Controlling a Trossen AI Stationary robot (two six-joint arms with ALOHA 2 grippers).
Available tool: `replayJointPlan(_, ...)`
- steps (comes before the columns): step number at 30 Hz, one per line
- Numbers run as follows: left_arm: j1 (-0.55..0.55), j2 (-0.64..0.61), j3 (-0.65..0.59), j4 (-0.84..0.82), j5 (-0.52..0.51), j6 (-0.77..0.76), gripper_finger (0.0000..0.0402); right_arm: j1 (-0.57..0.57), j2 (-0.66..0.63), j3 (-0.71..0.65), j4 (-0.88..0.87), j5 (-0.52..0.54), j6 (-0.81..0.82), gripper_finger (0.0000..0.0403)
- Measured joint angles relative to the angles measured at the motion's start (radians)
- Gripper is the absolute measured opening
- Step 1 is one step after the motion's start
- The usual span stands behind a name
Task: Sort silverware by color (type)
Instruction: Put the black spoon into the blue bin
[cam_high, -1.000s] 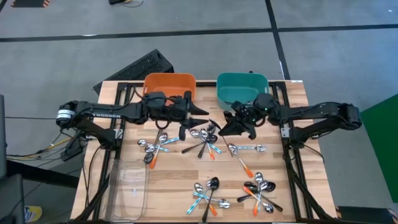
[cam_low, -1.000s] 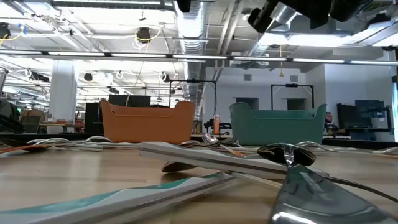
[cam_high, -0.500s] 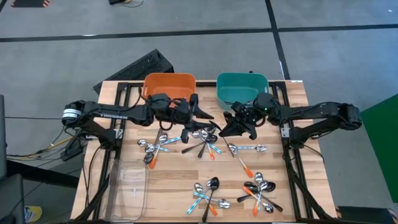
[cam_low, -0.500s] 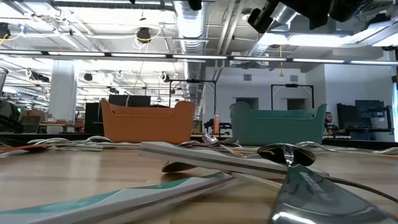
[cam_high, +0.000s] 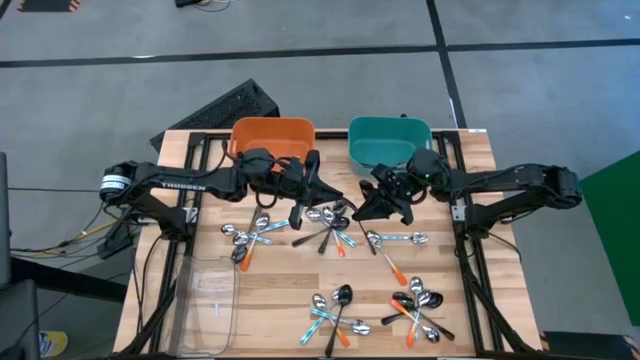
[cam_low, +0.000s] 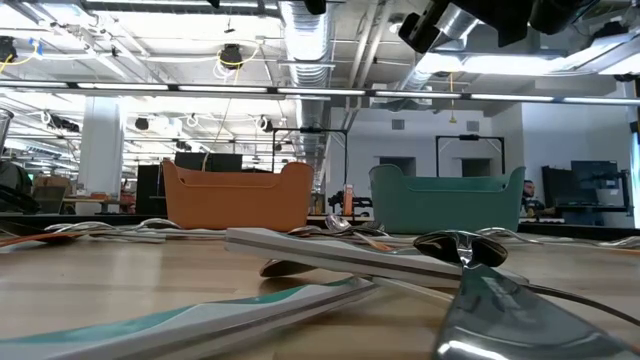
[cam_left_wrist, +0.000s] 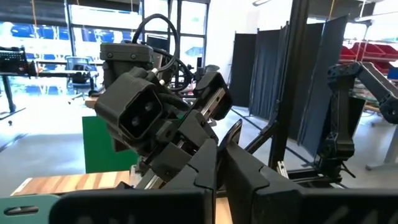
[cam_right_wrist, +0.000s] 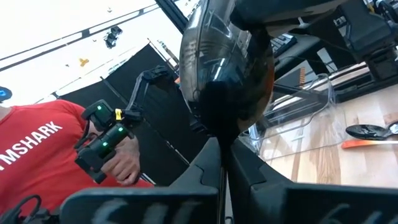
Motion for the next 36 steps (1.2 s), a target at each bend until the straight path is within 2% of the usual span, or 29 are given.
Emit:
replayJointPlan(4, 0.002, -0.009, 0.000, -0.036, -0.068, -0.004, 0.0001, -0.001, 0.000, 0.000, -0.024, 0.047, 0.002, 0.0032)
replayJointPlan(10, 0.056, -0.116, 0.000, -0.330, -0.217, 0.001, 0.0001, -0.049, -0.002, 0.000, -0.175, 0.222, -0.002, 0.0095)
replayJointPlan(14, 0.107, -0.203, 0.000, -0.467, -0.237, 0.014, 0.0001, -0.094, -0.002, 0.000, -0.263, 0.300, 0.001, 0.0137)
replayJointPlan(18, 0.123, -0.235, 0.000, -0.454, -0.247, 0.003, 0.0001, -0.141, -0.003, 0.000, -0.302, 0.364, 0.012, 0.0162)
replayJointPlan(23, 0.123, -0.192, 0.001, -0.402, -0.305, -0.041, 0.0001, -0.150, -0.020, 0.005, -0.215, 0.382, -0.078, 0.0169)
replayJointPlan(32, 0.127, -0.111, 0.000, -0.360, -0.340, -0.070, 0.0000, -0.158, 0.005, 0.120, -0.424, 0.386, -0.293, 0.0190)
replayJointPlan(36, 0.136, -0.111, 0.000, -0.331, -0.343, -0.072, 0.0000, -0.170, 0.043, 0.152, -0.468, 0.398, -0.320, 0.0195)
